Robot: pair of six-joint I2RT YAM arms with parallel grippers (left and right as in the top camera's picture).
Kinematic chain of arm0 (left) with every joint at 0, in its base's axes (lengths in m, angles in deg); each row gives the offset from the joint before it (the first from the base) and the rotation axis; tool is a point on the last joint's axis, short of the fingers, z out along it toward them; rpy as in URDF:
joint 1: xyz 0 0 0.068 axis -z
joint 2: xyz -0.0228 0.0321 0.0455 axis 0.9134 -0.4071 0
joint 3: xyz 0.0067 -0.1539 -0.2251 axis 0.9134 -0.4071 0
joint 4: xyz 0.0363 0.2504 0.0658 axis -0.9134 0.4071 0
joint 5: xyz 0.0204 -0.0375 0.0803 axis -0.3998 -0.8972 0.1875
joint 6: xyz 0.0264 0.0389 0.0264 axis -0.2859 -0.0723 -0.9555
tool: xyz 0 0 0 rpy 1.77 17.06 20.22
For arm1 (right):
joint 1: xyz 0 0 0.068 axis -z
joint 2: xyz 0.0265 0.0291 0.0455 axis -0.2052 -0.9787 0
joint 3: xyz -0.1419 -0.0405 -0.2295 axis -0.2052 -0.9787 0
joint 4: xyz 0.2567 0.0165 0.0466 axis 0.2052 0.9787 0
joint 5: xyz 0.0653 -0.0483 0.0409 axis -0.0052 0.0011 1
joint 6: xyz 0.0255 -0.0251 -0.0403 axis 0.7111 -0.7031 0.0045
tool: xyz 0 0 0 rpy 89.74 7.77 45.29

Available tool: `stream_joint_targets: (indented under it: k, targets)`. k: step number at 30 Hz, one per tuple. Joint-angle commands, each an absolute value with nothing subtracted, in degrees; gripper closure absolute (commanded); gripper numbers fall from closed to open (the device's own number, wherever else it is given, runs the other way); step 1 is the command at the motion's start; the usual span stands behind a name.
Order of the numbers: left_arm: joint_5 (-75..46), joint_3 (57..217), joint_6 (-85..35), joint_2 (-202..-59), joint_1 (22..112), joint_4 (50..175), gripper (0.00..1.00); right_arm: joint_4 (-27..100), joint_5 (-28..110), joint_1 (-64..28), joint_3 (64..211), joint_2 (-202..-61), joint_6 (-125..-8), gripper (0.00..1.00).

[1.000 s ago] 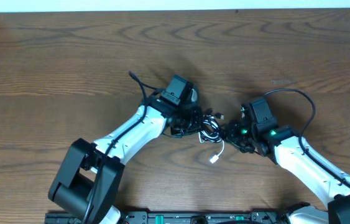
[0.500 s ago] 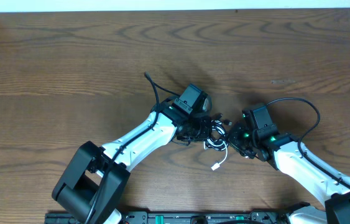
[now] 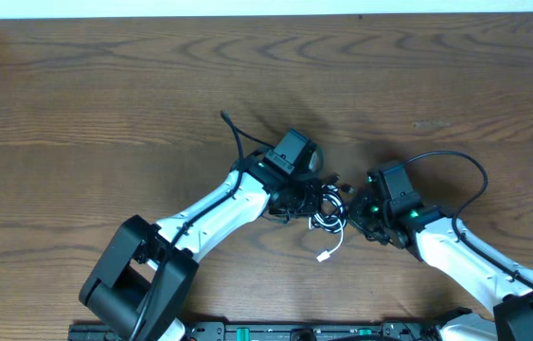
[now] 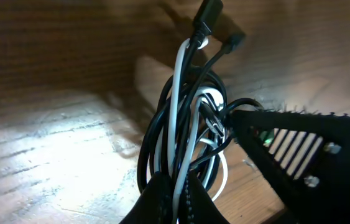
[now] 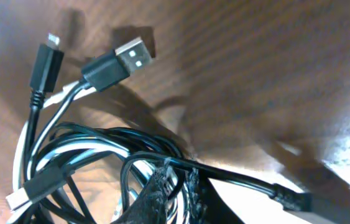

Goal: Untangle cables

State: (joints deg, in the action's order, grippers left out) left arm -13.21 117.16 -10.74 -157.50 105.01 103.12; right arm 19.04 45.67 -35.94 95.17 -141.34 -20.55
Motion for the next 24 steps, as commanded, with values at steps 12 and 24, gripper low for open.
stream_joint_targets:
  k: [12, 24]
  targets:
    - [-12.4, 117.4, -11.8, -156.9, 107.1, 103.2, 0.93, 19.0, 43.9, -37.4, 94.4, -144.6, -19.7, 0.99]
    - [-0.6, 117.4, -13.3, -156.9, 107.1, 107.5, 0.93, 19.1, 46.9, -37.3, 94.4, -147.0, -29.7, 0.99]
